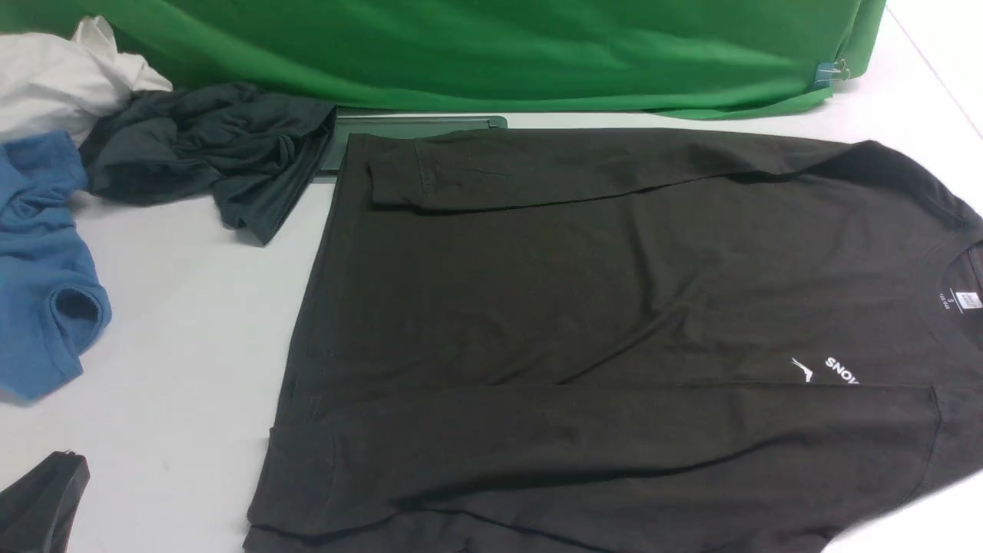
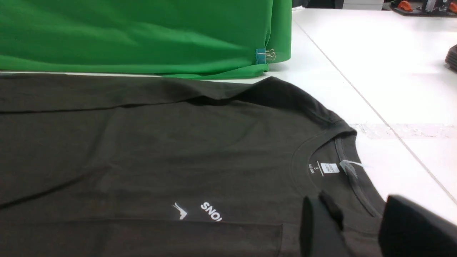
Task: Fold a long-sleeved shirt on a white desktop.
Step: 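Grab the top left corner of the dark shirt with the left gripper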
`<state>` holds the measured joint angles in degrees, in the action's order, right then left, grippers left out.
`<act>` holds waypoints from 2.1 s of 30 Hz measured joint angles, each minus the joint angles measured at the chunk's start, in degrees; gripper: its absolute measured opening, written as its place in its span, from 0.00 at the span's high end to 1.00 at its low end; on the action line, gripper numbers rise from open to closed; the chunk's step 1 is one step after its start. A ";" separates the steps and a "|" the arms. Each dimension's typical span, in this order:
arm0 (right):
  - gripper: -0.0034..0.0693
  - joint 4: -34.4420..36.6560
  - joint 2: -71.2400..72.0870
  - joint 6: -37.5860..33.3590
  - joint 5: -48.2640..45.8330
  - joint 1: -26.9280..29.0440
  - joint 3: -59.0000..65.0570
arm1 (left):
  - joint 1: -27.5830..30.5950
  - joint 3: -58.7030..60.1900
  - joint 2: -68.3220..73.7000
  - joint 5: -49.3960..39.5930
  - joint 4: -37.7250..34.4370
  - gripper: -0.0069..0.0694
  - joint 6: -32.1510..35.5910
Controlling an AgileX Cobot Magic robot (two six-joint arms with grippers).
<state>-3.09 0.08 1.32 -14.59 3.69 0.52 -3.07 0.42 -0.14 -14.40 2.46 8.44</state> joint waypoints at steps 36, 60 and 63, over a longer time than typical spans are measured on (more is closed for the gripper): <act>0.62 0.00 0.00 0.00 0.00 0.05 0.00 | 0.00 0.00 0.00 0.00 0.00 0.89 0.00; 0.62 0.00 0.00 21.39 25.26 0.05 0.00 | 0.00 0.00 0.00 13.94 -11.78 0.89 -4.91; 0.62 0.00 0.00 31.35 31.68 0.05 0.00 | 0.00 0.00 0.00 28.58 -22.15 0.89 -9.25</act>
<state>-3.09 0.08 32.67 17.09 3.74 0.52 -3.07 0.42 -0.14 14.18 -19.69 -0.81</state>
